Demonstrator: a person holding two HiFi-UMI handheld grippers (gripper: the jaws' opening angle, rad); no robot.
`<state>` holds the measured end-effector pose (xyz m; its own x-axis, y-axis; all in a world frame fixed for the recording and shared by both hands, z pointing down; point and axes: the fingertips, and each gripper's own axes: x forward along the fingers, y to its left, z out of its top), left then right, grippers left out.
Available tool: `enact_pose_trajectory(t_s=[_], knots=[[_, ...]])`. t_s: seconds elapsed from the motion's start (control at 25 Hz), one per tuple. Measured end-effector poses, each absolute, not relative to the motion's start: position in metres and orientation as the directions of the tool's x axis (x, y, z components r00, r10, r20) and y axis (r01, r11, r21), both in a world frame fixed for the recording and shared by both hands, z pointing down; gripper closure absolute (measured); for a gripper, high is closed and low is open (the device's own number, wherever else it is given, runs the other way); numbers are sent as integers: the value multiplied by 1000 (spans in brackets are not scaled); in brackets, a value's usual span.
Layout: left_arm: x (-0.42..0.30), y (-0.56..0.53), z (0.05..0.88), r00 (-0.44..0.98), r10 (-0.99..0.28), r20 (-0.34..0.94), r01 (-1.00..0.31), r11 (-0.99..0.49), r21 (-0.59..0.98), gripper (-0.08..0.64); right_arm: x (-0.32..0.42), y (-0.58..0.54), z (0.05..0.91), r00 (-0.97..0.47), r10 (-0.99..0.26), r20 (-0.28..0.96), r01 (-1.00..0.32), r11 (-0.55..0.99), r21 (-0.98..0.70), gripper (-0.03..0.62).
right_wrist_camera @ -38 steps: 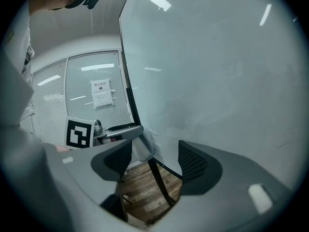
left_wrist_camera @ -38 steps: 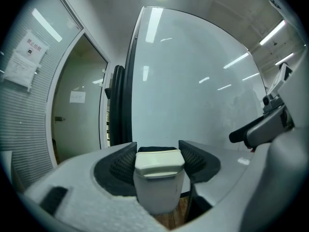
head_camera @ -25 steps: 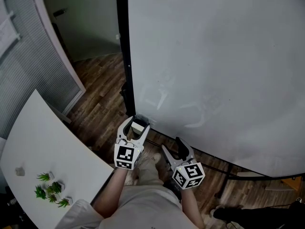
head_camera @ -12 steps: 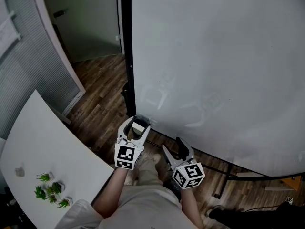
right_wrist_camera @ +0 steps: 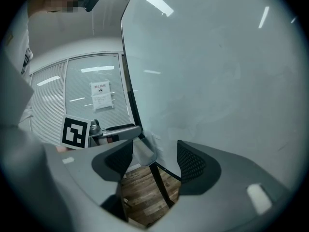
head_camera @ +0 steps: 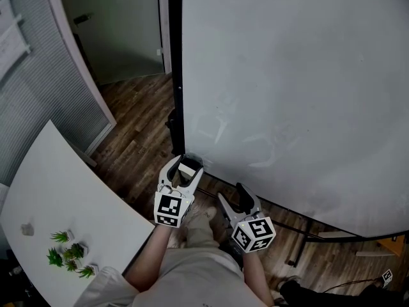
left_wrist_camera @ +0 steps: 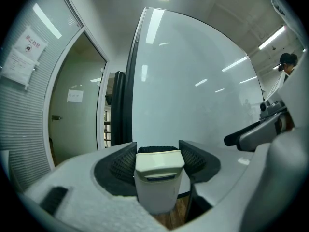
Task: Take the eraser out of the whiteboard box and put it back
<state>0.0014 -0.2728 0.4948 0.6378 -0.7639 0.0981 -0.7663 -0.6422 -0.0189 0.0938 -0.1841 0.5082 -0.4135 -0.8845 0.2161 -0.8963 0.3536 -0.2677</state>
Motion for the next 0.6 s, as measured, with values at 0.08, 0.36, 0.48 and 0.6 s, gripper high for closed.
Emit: enact_pose_trajectory(t_s=[0.08,0.36,0.48,0.6], knots=[[1,-271,492,638,-764,94,-766,-642,-19,293,93,-183,507,-416,-884,214,-895,356,-270,303],[-3,-268,485,636,-768,79,-769,-639,-17,293,90,-180,504,-418,-884,206,-894,361,-266,304],[-5,-266,485,633,-770,79,-771,-636,-19,294,90,-179,503,-419,-885,203,-894,362,-266,304],[-6,-265,482,632,-771,74,-773,-635,-17,293,90,-177,502,-419,-886,200,-893,363,-264,304]])
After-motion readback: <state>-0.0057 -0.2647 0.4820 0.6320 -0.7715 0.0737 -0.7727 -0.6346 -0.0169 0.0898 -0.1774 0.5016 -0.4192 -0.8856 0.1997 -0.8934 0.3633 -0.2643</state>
